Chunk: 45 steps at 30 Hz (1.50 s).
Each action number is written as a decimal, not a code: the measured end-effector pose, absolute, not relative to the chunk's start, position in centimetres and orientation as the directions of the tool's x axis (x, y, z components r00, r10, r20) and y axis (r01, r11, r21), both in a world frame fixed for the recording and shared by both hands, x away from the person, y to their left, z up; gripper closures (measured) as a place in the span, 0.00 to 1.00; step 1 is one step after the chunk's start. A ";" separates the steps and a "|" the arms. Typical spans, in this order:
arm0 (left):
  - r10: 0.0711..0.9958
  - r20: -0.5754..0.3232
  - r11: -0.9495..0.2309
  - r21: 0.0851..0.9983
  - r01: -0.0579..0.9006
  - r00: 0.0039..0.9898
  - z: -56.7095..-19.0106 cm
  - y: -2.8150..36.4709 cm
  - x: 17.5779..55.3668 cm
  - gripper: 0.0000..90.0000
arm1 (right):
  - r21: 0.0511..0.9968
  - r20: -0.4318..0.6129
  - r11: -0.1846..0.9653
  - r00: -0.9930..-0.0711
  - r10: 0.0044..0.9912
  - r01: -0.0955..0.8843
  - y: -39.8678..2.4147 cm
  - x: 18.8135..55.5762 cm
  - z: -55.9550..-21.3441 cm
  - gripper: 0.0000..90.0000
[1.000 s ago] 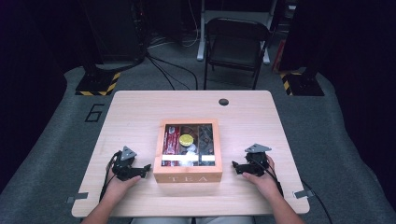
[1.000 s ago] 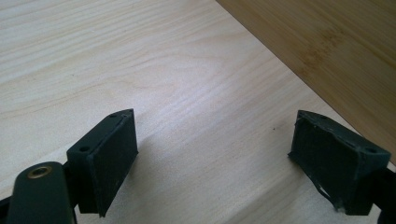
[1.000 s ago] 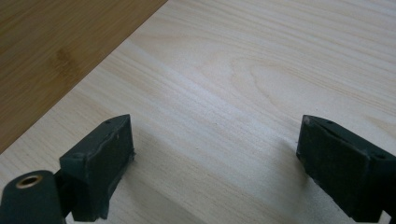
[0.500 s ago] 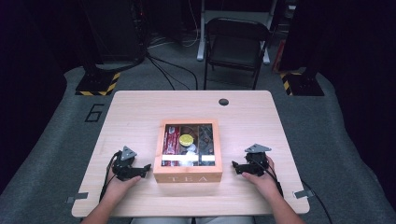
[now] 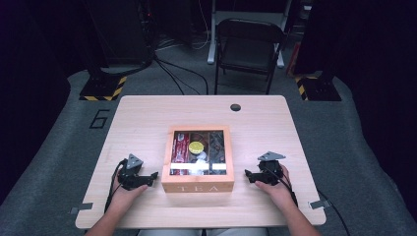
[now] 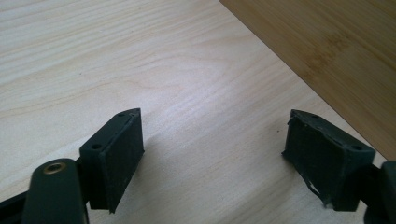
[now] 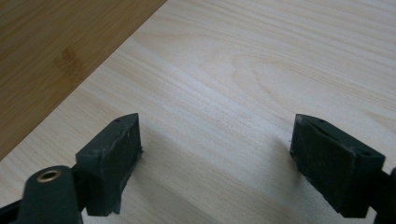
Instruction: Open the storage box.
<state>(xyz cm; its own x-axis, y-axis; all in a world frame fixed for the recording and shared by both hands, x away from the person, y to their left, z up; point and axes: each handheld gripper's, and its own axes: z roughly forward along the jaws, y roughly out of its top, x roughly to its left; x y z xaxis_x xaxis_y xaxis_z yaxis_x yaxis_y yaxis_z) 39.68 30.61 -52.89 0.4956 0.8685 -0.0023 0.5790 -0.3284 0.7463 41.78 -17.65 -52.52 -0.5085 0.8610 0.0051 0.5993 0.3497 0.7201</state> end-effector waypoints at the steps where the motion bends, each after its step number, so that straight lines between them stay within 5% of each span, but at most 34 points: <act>1: 0.870 0.000 -0.325 0.751 0.574 0.492 -52.9 30.6 39.7 0.22 | 0.720 0.005 0.350 -0.508 0.861 0.599 -17.7 41.8 -52.5 0.19; 13: 0.871 -0.084 -0.281 0.722 0.632 0.483 -51.9 31.6 39.7 0.37 | 0.687 -0.007 0.383 -0.521 0.854 0.618 -17.5 41.3 -51.3 0.35; 45: 0.841 -0.095 -0.304 0.732 0.610 0.533 -49.7 31.2 38.3 0.42 | 0.710 0.022 0.374 -0.549 0.836 0.597 -17.6 40.5 -49.7 0.38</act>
